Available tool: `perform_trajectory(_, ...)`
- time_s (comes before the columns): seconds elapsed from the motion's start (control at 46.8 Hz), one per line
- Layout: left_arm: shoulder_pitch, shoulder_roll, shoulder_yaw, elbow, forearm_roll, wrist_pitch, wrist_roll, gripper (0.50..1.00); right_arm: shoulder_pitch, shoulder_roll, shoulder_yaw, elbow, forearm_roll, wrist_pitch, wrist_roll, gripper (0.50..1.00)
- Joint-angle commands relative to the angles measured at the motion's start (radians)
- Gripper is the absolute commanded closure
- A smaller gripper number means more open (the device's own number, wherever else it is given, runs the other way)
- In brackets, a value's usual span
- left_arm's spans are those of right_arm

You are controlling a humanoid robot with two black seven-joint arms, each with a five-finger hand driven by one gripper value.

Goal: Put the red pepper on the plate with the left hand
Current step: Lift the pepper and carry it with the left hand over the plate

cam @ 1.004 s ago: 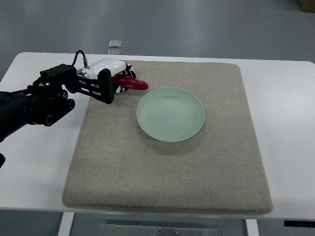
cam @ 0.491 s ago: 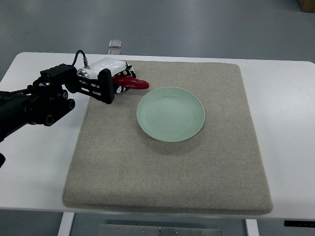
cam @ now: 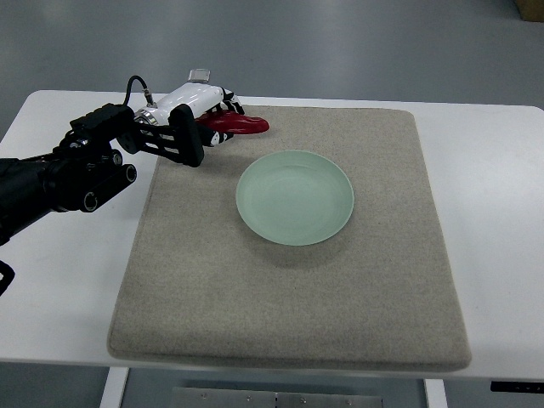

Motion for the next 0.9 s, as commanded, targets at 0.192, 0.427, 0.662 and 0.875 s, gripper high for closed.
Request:
perform_trajectory(0.192,-0.009,0.012,0.004,-0.113,0.013,-0.002,-0.044,1.0,0.0,0.0,0.0,0.0,0.0,0.0,0.001,0.568)
perform_trajectory(0.427,-0.032,0.024,0.004,-0.23,0.092,-0.01,-0.066,1.0,0.0,0.0,0.0,0.0,0.0,0.0,0.0,0.568)
perform_trajectory(0.662,-0.034,0.021,0.006,-0.317,0.159,-0.031,-0.066,1.0,0.0,0.0,0.0,0.0,0.0,0.0,0.0,0.568)
perform_trajectory(0.875,-0.034,0.014,0.012,-0.345,0.188,-0.071,-0.066,1.0,0.0,0.0,0.0,0.0,0.0,0.0,0.0,0.568)
